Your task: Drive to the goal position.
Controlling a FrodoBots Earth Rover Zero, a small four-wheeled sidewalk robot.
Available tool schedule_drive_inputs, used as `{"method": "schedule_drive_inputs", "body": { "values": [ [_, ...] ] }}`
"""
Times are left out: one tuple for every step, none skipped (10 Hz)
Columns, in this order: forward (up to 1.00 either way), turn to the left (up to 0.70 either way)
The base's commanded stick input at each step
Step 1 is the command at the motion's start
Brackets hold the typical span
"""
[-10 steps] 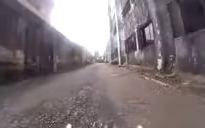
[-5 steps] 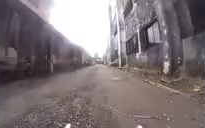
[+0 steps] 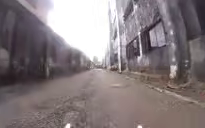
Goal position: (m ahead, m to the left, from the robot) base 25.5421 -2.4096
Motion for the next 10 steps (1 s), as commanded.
{"method": "schedule_drive_inputs", "body": {
  "values": [
    [0.7,0.0],
    [0.7,0.0],
    [0.7,0.0],
    [0.7,0.0],
    [0.7,0.0],
    [0.7,0.0],
    [0.7,0.0],
    [0.7,0.0],
    [0.7,0.0],
    [0.7,0.1]
  ]
}}
